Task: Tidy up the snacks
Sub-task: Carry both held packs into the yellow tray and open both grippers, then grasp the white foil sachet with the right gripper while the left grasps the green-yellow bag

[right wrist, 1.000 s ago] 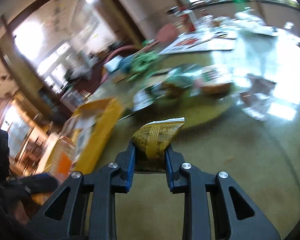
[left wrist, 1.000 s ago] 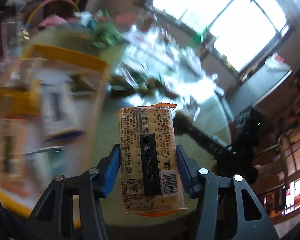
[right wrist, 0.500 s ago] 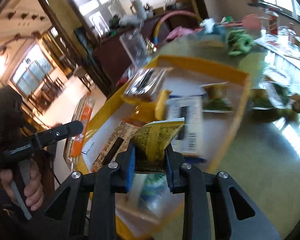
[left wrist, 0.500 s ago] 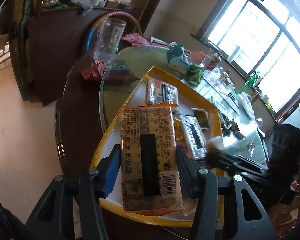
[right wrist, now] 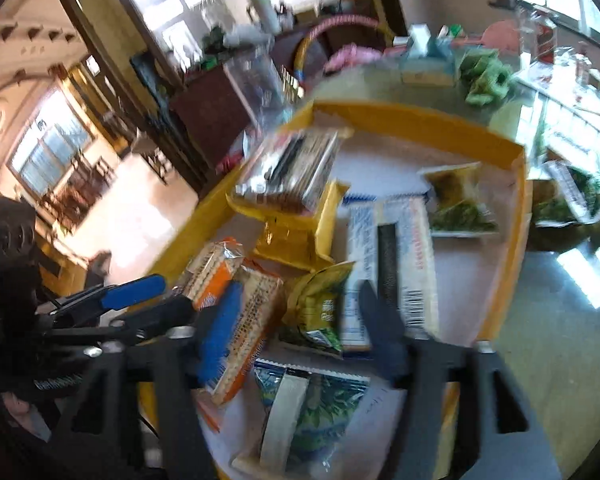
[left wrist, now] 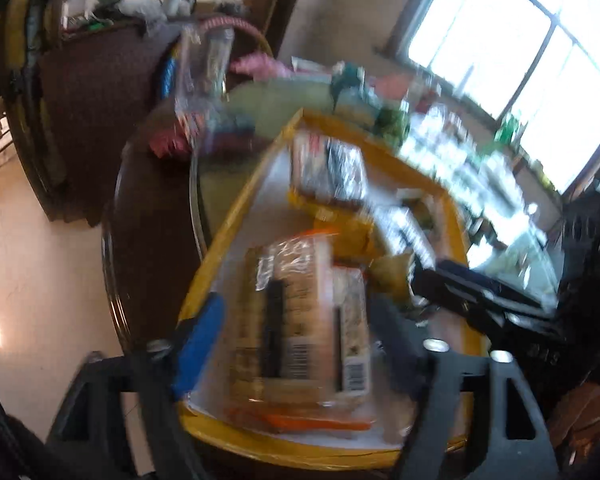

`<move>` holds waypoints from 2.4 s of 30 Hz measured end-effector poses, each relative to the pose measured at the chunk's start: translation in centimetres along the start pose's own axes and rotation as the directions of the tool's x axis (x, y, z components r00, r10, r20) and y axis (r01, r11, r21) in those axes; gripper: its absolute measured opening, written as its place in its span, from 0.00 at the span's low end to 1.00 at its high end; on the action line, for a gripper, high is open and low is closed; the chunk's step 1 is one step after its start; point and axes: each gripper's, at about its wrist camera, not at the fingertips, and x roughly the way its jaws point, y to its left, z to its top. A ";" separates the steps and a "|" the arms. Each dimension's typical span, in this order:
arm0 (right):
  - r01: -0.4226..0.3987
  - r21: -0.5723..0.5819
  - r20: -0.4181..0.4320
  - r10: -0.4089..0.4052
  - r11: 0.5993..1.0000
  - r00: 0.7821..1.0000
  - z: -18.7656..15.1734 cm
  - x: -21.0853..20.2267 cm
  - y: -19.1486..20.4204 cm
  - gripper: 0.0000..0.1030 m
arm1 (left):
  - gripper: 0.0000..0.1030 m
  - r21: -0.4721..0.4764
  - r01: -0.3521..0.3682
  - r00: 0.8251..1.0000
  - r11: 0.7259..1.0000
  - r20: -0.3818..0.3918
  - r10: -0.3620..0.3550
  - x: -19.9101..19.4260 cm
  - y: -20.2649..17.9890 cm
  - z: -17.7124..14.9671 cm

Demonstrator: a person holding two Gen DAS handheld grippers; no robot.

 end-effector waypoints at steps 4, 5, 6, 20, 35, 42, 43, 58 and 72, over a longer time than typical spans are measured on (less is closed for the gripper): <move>-0.003 -0.003 0.069 0.003 1.000 0.998 -0.7 -3.9 -0.7 0.70 | 0.78 -0.003 0.000 0.997 1.000 0.072 0.000 -1.9 -1.8 0.1; -0.009 0.002 0.080 0.009 1.000 0.997 -0.8 -4.8 -1.1 0.70 | 0.78 0.007 0.030 0.997 1.000 0.074 -0.031 -2.1 -2.6 0.1; -0.017 0.007 0.082 0.016 1.000 0.996 -0.9 -5.4 -1.5 0.70 | 0.78 0.015 0.047 0.996 0.999 0.075 -0.048 -2.3 -3.3 0.0; 0.097 0.330 0.171 -0.161 0.939 0.972 -4.7 -16.7 -18.6 0.70 | 0.78 0.198 0.242 0.970 0.950 -0.023 -0.242 -1.3 -15.1 -2.7; 0.360 0.679 -0.088 -0.416 0.640 0.905 -2.5 -14.0 -37.5 0.61 | 0.78 0.210 0.239 0.970 0.948 -0.088 -0.225 0.7 -17.9 -3.3; 0.453 0.555 -0.112 -0.477 0.698 0.872 -3.7 -13.5 -34.2 0.34 | 0.78 0.218 0.277 0.957 0.936 -0.150 -0.248 1.5 -19.9 -2.5; 0.438 0.558 -0.103 -0.464 0.705 0.880 -4.3 -13.9 -33.7 0.30 | 0.78 0.217 0.278 0.956 0.936 -0.161 -0.247 1.9 -20.4 -2.3; 0.282 0.636 0.082 -0.427 0.718 0.901 -8.1 -17.2 -33.0 0.09 | 0.78 0.245 0.293 0.916 0.924 -0.351 -0.197 14.8 -34.3 2.5; 0.347 0.600 0.059 -0.472 0.721 0.879 -7.7 -16.7 -32.5 0.15 | 0.78 0.405 0.092 0.981 0.910 -0.191 -0.014 20.1 -37.6 4.8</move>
